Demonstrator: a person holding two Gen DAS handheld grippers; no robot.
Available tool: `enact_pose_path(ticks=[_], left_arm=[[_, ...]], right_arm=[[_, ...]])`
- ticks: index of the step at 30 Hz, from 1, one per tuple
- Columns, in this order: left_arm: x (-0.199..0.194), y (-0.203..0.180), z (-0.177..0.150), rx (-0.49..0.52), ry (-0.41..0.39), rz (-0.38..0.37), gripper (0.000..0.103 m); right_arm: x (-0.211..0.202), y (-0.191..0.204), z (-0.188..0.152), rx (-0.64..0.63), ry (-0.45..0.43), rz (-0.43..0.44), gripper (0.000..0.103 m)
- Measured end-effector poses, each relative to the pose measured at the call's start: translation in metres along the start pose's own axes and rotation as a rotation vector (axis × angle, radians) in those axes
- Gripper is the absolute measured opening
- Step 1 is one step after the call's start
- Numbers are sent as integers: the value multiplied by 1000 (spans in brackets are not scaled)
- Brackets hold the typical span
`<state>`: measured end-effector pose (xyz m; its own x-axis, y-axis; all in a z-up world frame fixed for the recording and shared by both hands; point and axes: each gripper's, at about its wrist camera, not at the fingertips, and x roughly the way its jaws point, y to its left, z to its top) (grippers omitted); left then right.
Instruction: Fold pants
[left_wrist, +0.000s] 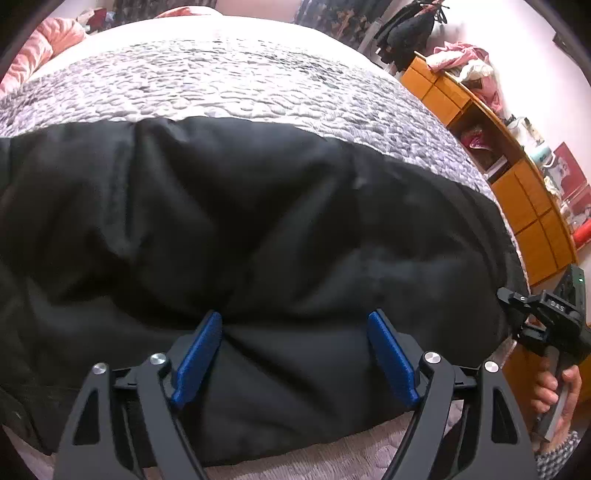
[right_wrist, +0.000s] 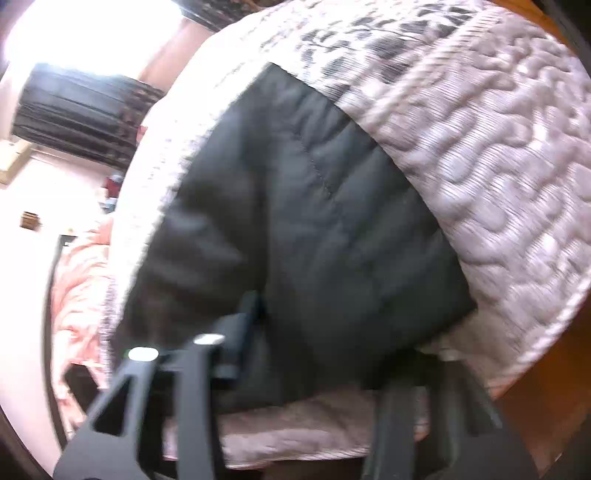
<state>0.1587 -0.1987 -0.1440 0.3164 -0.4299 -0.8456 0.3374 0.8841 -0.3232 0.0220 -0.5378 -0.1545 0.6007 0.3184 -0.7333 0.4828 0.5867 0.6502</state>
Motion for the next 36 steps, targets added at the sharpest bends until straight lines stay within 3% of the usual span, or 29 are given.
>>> enact_pose_path(ticks=[2,6,9,11,12,14,15,17,19,21,28,32,36], left_arm=[[-9,5,1,-29,-2,3,70],[-50,19,-1,-17,-115,87,71],[-58,44,-9,-33,-132,192,74],[-38,65,-16,-76,-60,221,73],[-32,67,-20,-44,-82,227,74],[-25,56,-25,46,-94,264,82],[-25,53,-25,55,-92,276,82],[-33,56,-23,10,-95,228,82],[-47,67,-23,-65,-104,157,82],[-64,77,-24,-110,-124,134,82],[-129,122,-47,-193,-222,183,83],[-149,149,-55,-239,-249,224,84],[-158,176,-58,-311,-254,244,84]], right_arm=[[-10,13,7,-31,-28,34,12],[-45,41,11,-99,-120,131,9],[-56,49,13,-137,-177,38,8],[-36,37,15,-102,-128,-31,8],[-18,23,17,-58,-74,-94,9],[0,12,15,-22,-39,-109,9],[-2,11,14,-17,-46,-104,9],[-18,18,13,-39,-76,-107,9],[-39,39,12,-93,-123,-106,9],[-50,67,9,-171,-163,-117,9],[-71,204,-37,-551,-258,-135,10],[-45,268,-73,-723,-219,-111,12],[-8,306,-111,-837,-142,-85,11]])
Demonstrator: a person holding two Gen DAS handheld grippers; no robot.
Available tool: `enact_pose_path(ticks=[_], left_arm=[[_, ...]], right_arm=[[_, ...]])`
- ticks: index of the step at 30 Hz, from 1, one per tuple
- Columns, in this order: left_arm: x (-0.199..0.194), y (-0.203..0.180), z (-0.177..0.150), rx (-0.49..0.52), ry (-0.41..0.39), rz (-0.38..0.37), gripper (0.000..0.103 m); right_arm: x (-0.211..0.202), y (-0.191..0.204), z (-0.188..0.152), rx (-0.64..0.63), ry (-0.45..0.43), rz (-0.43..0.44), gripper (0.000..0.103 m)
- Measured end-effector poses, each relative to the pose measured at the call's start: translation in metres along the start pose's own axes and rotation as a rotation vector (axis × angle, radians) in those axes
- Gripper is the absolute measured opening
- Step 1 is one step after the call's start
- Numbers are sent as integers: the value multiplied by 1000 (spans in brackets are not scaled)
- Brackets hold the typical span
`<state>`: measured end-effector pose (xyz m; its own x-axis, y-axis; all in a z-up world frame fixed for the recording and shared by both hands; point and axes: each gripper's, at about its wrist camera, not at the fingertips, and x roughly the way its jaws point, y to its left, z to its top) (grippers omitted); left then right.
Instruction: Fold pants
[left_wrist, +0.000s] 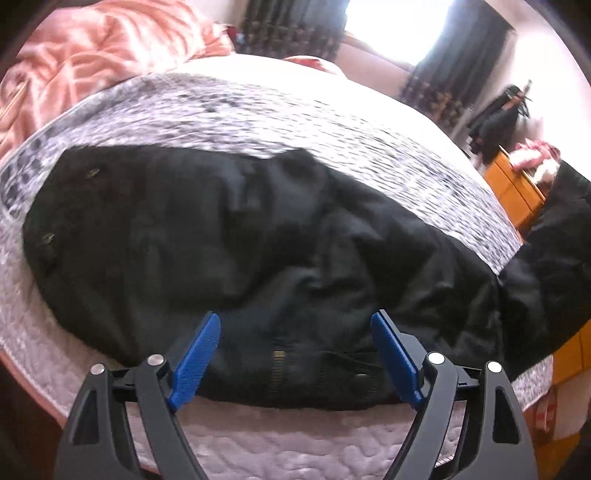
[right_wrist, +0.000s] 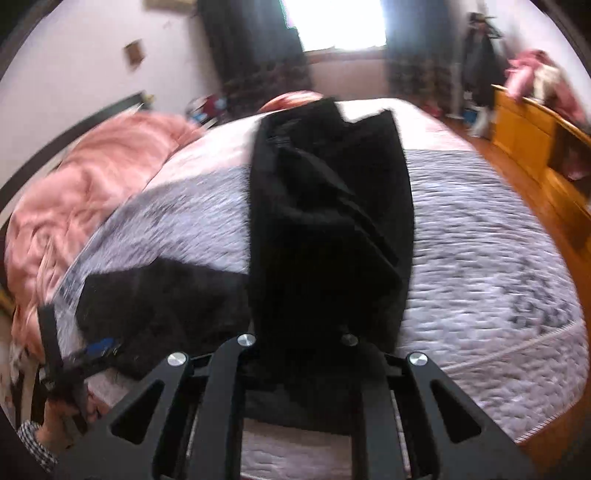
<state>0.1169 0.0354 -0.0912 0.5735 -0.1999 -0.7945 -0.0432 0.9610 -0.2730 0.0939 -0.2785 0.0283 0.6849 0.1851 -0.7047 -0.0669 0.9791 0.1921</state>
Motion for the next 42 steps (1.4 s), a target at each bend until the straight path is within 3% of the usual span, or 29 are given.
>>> enact_pose_path(ticks=[7,17,20,21,22,25,27,29,32,36,40,41,42], left_arm=[[-14,37,-3,-86,-18,20,84],[-9,52,-8,-126,6,16,85],[-6,54,-9,-136,14,11,85],[-5,54,-9,-138,17,11,85],[-4,56,-10,-140,20,10,85],[-4,61,-10,-157,22,7,85],[-5,64,-9,-172,22,3,85],[-4,67,-9,-183,23,0,85],[-3,65,-9,-171,28,7,85],[-2,63,-12,-162,37,5,86],[-2,63,-13,-154,40,5,86],[-2,63,-13,-153,39,6,86],[-2,63,-13,-155,37,6,87]], right_arm=[[75,82,-22,-129,161,32,12],[122,129,-68,-253,289,30,15],[127,137,-81,-315,331,37,36],[124,138,-84,-312,345,74,49],[119,139,-85,-300,345,114,56],[95,127,-81,-178,322,271,62],[85,116,-78,-102,306,318,62],[76,112,-75,-78,281,276,63],[79,123,-80,-144,282,217,64],[101,136,-88,-162,333,210,64],[128,137,-92,-158,362,132,63],[131,135,-91,-150,357,134,62],[134,132,-90,-138,346,136,53]])
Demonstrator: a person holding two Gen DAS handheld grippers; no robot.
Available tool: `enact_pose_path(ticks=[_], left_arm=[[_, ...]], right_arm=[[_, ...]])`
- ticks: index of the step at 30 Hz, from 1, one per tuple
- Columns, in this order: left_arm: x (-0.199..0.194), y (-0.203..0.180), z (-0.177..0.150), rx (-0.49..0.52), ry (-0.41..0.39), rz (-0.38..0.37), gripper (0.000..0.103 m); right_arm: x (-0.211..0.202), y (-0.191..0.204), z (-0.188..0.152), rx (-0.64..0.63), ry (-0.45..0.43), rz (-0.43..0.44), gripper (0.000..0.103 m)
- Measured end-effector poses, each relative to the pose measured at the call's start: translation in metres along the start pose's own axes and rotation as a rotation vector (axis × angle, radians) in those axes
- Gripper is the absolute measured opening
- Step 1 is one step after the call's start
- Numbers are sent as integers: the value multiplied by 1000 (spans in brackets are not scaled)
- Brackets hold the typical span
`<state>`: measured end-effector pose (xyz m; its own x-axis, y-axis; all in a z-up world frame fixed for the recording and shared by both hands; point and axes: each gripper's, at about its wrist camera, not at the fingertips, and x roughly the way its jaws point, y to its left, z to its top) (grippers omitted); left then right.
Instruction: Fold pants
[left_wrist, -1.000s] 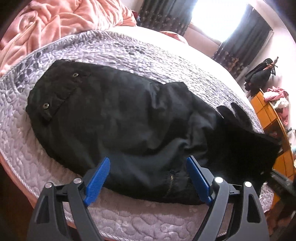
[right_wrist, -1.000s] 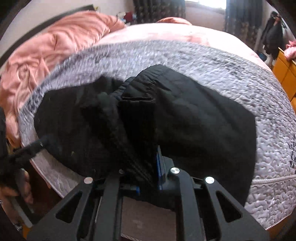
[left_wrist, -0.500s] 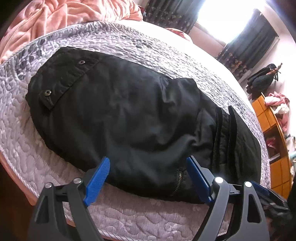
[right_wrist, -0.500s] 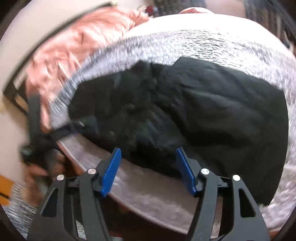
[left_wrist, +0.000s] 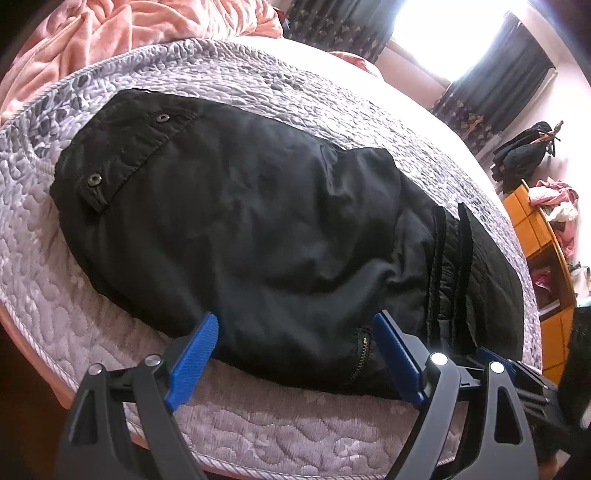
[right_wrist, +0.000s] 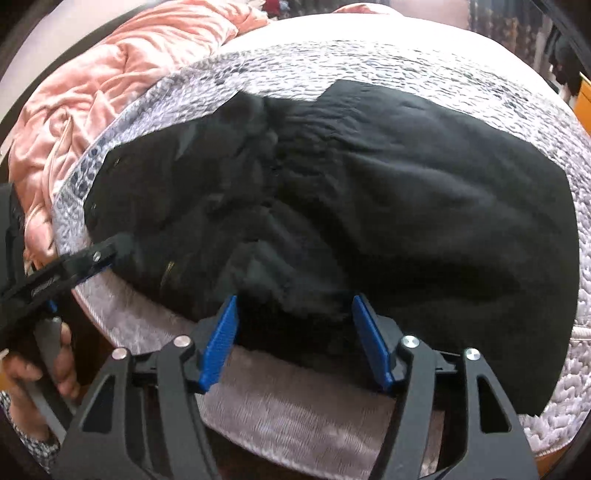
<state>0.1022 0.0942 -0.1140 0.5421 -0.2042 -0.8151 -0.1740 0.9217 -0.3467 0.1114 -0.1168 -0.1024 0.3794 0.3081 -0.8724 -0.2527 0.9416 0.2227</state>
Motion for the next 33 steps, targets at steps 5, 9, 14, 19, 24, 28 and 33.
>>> enact_pose_path(ticks=[5,9,14,19,24,28,33], left_arm=[[3,2,0,-8,6,-2,87],[3,4,1,-7,4,-2,88],[3,10,3,-37,-2,-2,88],[3,13,3,-38,0,12,88],[4,13,5,-32,4,17,88],[6,1,9,18,33,-10,88],[0,-27,9,115,47,-61,88]], right_arm=[[0,-11,5,62,3,82,12],[-30,3,7,25,-63,168,10],[-47,46,9,-129,-73,194,9],[4,46,8,-104,42,151,10],[16,36,2,-83,68,180,20],[-13,21,2,-52,41,226,40],[-71,-37,-5,89,-71,177,67]])
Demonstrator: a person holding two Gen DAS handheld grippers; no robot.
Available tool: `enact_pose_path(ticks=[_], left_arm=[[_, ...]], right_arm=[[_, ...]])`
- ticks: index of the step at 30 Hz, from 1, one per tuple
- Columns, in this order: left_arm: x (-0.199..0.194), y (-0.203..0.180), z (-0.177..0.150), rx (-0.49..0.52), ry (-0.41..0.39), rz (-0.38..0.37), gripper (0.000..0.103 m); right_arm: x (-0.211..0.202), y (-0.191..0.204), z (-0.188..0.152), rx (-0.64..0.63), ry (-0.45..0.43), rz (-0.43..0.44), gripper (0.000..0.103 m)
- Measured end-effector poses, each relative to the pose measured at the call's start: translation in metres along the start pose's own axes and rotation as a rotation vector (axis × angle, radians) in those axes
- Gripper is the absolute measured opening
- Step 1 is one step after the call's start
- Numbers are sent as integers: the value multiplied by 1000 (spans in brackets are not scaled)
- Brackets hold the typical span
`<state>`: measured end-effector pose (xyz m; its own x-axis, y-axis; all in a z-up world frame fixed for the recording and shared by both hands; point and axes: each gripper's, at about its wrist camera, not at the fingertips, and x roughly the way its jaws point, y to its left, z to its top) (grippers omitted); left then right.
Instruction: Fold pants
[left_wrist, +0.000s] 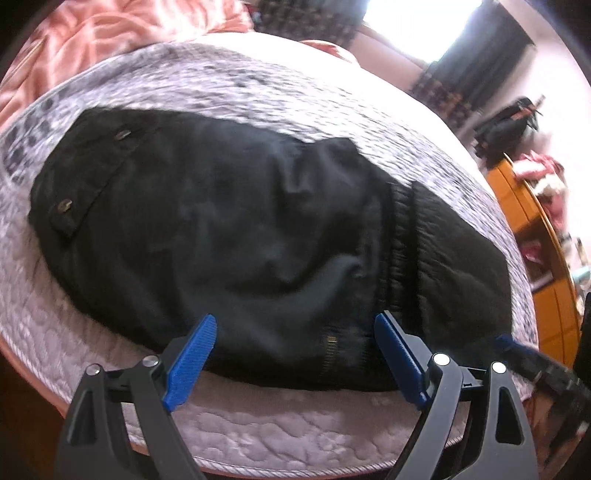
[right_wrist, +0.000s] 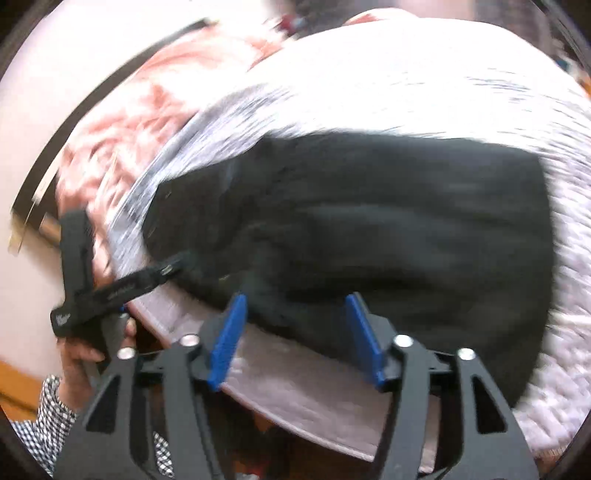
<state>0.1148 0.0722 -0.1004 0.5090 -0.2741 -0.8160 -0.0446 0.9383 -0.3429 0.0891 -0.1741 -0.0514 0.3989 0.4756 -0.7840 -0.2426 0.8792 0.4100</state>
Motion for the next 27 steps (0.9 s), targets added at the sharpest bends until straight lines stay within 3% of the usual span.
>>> enact_pose_path(ticks=[1,5,9,11,15,18,21,25,27], left_arm=[[0,-5,0,7,0,-6,89],[7,-23,-2,39,13,-25,89],[19,-48,-5,94,23,-11,89],[30,-57,-7,116,39,24,89],[52,-66,-14,148,65,90,91],[59,-65,-16,147,59,111,97],[62,-64,-16,138,68,102,99],[63,-70,-16,123,48,93,99],[67,-73,-18,124,45,89,99]], right_arm=[[-17,-23,-2,55,-26,-49,74],[-47,-93,-12,185,-41,-181,75],[-40,-146,-24,272,31,-171,75],[-29,-161,-29,296,66,-99,75],[2,-177,-41,356,132,147,77],[12,-178,-42,365,122,198,64],[-6,-178,-35,364,63,304,25],[-47,-157,-18,265,-28,276,20],[-52,-152,-16,250,-29,209,20]])
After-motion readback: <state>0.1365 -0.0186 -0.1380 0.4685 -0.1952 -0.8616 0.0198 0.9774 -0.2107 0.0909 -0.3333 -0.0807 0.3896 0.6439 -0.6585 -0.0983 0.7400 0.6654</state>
